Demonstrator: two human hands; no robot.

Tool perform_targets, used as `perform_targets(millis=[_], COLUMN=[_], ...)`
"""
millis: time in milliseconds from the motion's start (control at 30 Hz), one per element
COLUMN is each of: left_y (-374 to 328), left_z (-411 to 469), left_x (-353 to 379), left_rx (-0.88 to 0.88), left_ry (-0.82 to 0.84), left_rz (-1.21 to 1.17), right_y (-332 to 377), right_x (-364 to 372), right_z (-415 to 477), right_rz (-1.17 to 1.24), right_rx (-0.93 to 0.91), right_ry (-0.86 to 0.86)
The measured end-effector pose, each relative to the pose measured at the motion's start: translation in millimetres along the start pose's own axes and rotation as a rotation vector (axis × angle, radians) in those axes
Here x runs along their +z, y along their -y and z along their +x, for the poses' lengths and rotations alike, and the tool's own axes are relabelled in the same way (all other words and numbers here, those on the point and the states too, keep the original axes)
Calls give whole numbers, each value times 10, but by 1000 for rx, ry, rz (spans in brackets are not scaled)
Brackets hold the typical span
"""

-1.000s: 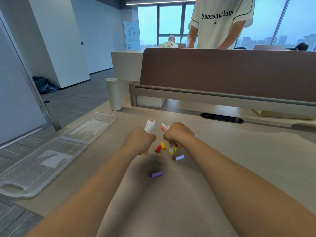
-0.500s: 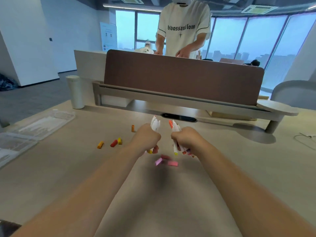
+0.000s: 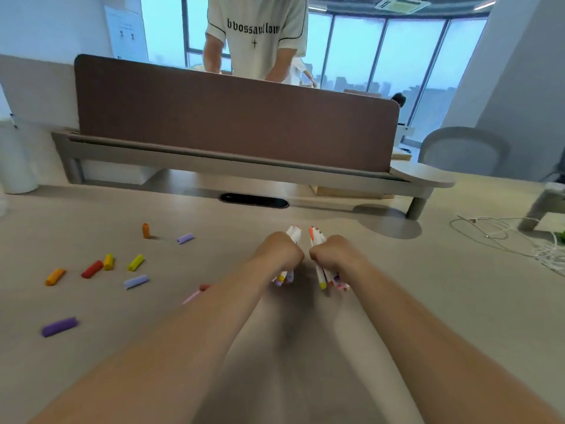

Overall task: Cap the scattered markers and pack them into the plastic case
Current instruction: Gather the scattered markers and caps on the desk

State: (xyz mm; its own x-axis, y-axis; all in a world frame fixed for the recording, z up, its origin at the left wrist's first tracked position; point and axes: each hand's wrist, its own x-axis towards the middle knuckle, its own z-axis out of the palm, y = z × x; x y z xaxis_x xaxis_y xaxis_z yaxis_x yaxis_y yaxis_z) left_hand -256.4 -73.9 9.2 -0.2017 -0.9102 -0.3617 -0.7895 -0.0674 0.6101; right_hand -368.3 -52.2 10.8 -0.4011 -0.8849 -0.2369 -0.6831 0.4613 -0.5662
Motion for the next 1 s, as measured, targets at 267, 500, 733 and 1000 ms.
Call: perform_targets(millis=[267, 500, 733, 1000], left_y=[-170, -216, -160, -141], left_z=[161, 144, 167, -7], left_x=[100, 128, 119, 64], left_rx=[8, 62, 60, 124], left_ry=[83, -10, -36, -67], left_rz=[168, 113, 98, 291], right_y=[-32, -121, -180, -103], right_x=[-37, 21, 31, -10], right_z=[213, 306, 261, 108], right_rz=[-179, -128, -136, -202], right_rx=[6, -15, -84, -26], right_ry=[37, -11, -65, -61])
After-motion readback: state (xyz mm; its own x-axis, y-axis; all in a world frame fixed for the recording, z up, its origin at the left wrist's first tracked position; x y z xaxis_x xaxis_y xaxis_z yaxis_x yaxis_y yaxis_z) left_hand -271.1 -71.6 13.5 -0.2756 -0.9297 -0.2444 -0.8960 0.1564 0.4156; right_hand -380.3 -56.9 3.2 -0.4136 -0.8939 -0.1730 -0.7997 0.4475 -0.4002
